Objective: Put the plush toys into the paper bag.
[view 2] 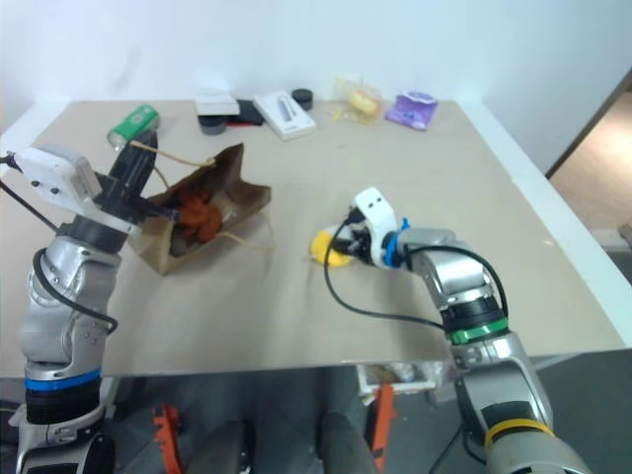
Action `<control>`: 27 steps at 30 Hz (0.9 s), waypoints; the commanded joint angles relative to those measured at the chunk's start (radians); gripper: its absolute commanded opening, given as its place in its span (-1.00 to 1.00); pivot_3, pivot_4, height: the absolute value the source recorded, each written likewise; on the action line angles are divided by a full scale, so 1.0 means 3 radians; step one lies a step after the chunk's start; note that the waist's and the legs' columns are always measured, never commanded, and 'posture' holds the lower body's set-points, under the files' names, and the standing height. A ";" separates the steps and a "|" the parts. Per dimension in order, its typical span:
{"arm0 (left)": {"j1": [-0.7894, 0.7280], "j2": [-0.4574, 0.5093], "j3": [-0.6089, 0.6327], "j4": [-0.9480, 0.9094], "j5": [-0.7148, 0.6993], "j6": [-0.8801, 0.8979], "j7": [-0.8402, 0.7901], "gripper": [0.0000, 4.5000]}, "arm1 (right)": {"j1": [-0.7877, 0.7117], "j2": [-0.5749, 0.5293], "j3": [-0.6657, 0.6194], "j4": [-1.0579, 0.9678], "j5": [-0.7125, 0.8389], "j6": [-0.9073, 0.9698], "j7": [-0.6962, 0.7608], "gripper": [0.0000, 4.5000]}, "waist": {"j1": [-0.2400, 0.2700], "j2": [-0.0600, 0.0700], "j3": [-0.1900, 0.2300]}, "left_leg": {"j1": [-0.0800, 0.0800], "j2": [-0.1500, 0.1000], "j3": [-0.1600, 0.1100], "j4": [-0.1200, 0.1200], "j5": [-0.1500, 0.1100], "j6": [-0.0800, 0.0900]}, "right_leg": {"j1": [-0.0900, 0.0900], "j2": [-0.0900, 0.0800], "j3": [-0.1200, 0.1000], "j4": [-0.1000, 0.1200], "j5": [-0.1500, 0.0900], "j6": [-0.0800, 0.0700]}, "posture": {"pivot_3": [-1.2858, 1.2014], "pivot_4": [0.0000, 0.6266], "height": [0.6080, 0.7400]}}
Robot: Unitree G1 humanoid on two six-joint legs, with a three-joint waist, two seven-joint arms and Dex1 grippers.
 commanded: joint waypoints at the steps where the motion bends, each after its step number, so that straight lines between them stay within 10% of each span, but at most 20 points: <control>1: -0.0084 0.0043 0.0004 -0.0086 -0.0010 -0.0024 -0.0004 -1.00 | -0.0358 0.0159 -0.0674 -0.0528 0.0843 0.0112 0.0278 -0.91 | -0.0002 0.0000 0.0001 | 0.0000 0.0000 0.0000 0.0000 0.0000 0.0000 | 0.0000 0.0000 0.0000 0.0000 0.0000 0.0000 | 0.03 -0.52 1.00; 14: -0.0153 0.0011 -0.0066 -0.0058 0.0003 -0.0029 0.0020 -1.00 | -0.0878 0.1104 0.0224 0.0104 0.0396 0.0123 -0.0259 -0.96 | -0.0001 0.0005 0.0004 | -0.0001 0.0009 -0.0004 -0.0008 -0.0002 0.0002 | -0.0003 0.0006 -0.0007 0.0000 -0.0002 -0.0006 | 0.03 -0.52 1.00; 26: -0.0118 -0.0010 -0.0070 -0.0114 0.0010 -0.0026 0.0083 -1.00 | -0.1317 0.1770 0.0213 0.1041 -0.0151 -0.0511 -0.0755 -0.96 | 0.0000 0.0005 0.0004 | -0.0010 0.0009 -0.0006 -0.0007 -0.0002 0.0002 | -0.0007 0.0005 -0.0012 -0.0006 -0.0001 -0.0003 | 0.03 -0.52 1.00; 27: -0.0113 -0.0010 -0.0070 -0.0119 0.0009 -0.0026 0.0090 -1.00 | -0.1312 0.1777 0.0209 0.1023 -0.0167 -0.0518 -0.0750 -0.73 | 0.0001 0.0005 0.0004 | -0.0012 0.0009 -0.0006 -0.0007 -0.0002 0.0001 | -0.0007 0.0004 -0.0012 -0.0007 -0.0001 -0.0003 | 0.03 -0.52 1.00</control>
